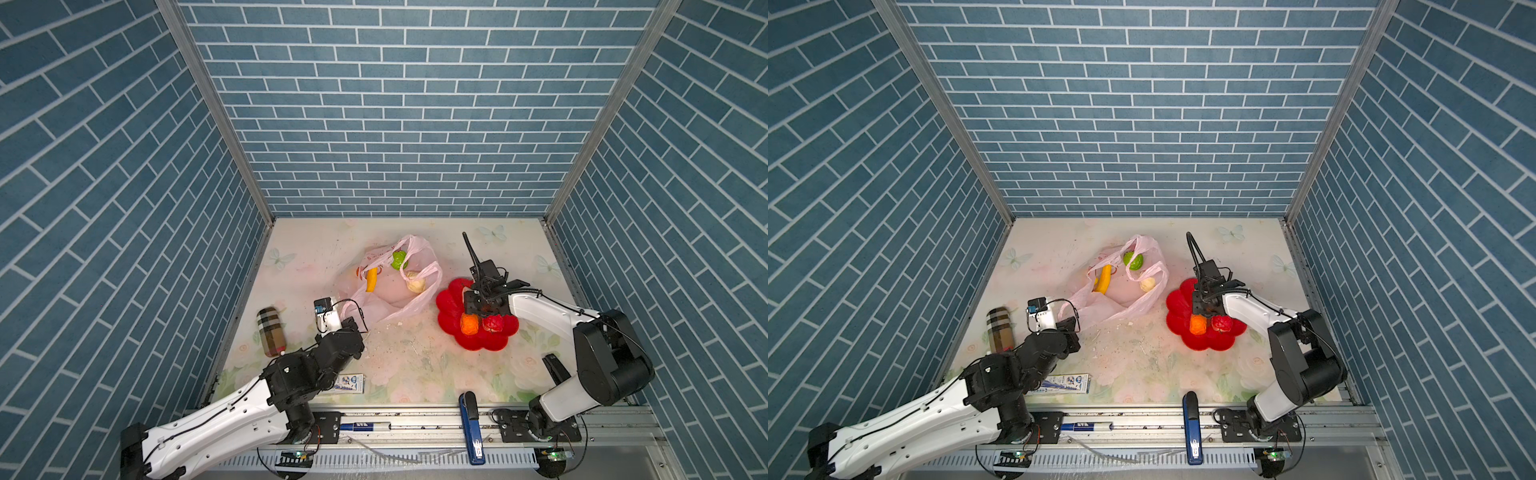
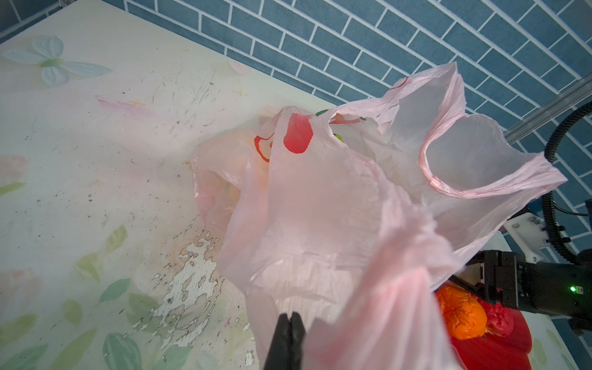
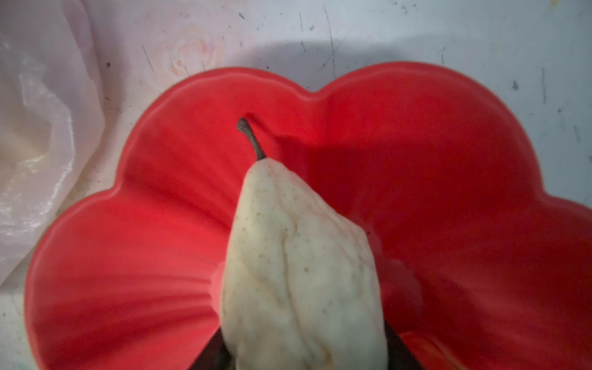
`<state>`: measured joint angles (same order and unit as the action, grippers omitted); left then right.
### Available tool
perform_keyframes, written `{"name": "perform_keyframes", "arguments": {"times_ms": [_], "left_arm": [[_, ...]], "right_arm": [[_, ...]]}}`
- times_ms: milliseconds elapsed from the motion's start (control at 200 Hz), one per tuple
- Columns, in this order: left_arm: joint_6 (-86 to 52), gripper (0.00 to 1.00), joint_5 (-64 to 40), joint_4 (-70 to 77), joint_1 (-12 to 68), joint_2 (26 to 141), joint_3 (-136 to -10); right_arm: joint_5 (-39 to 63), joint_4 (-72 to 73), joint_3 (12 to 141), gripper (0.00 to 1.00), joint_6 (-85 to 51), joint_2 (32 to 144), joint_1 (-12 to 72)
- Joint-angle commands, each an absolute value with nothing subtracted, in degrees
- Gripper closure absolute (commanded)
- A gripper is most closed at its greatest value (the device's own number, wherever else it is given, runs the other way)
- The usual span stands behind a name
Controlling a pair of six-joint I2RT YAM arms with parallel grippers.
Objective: Take fruits out of the plastic bag
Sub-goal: Place the fruit on the plate.
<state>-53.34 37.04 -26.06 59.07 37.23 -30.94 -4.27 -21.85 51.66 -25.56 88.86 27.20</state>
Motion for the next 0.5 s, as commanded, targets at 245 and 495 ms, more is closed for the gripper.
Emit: {"name": "perform_keyframes", "arguments": {"times_ms": [245,495], "left_arm": [[-53.43,1.0,37.2,-27.2,59.41,35.2,-31.39],[-53.1,1.0,37.32,-27.5,59.41,34.89,-31.63]], "right_arm": [[-4.22,-23.14,53.13,0.38,-26.21,88.9,26.99],[-4.52,-24.56,54.05,0.35,-25.93,86.88,27.07]]}}
